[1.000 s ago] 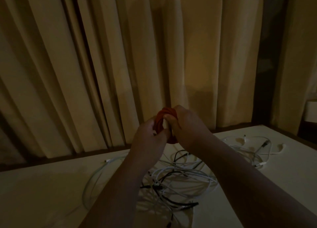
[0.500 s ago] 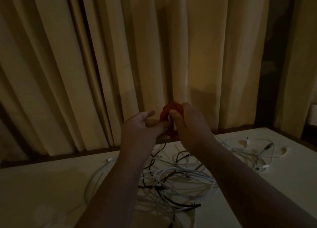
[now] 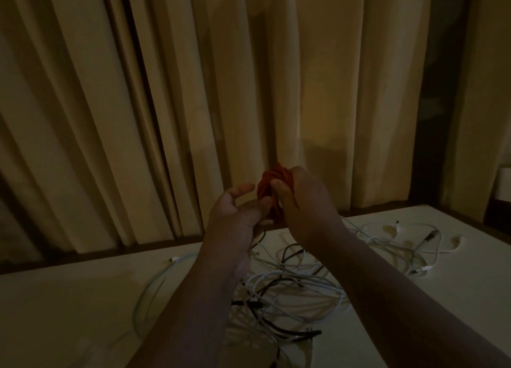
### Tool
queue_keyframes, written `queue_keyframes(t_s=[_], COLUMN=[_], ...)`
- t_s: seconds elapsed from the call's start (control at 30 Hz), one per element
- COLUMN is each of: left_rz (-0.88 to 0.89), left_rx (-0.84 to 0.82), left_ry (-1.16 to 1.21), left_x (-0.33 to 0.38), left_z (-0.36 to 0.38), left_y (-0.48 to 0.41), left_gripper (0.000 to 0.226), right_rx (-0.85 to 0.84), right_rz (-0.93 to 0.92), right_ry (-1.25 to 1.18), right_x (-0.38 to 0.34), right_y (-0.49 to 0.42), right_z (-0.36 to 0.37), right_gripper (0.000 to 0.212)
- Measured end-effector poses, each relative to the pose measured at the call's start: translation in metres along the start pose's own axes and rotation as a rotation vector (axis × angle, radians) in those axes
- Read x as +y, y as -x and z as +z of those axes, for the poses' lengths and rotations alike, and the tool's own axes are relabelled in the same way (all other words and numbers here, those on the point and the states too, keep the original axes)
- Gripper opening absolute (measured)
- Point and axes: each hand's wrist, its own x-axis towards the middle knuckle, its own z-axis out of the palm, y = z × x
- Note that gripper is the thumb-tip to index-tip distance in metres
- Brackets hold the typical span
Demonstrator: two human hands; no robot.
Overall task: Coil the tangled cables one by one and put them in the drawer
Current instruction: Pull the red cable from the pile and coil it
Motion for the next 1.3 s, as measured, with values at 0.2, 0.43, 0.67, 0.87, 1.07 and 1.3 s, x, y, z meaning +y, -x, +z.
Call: queue_keyframes(t_s=[0.2,0.43,0.67,0.87,1.07,1.3], left_rz=[0.094,0.244,0.408,0.459,0.488,0.057], left_rx=[-0.006,-0.02,0.171,0.264,0.235,0.042], left_ry=[0.019,-0.025,-0.221,-0.37,-0.882,-0.067], left_x=[-0.004,-0.006,-0.006,-0.013,0.001,0.015], left_z=[0.004,0.004,0.011,0.009,-0.008,-0.012], left_y=[0.003,0.006,0.013,0.011,0.002,-0.003], left_gripper=[0.042,0.024,0.022,0.012,0.022,0.031], right_rx=[0.035,0.057,0.075,0.082,0.026,-0.028], right_rz=[0.025,0.108,0.056,0.022,0.005,0.017], right_ry=[-0.038,-0.266,-0.168,-0.077,0.091,0.076], right_x=[0.001,-0.005,-0.012,-0.008,0.0,0.004], right_y=[0.001,0.002,0.005,0.004,0.0,-0.007], right_z=[0.001,0.0,0.001,0.001,-0.004,-0.018], right_gripper=[0.014,0.028,0.018,0.017,0.015,0.014])
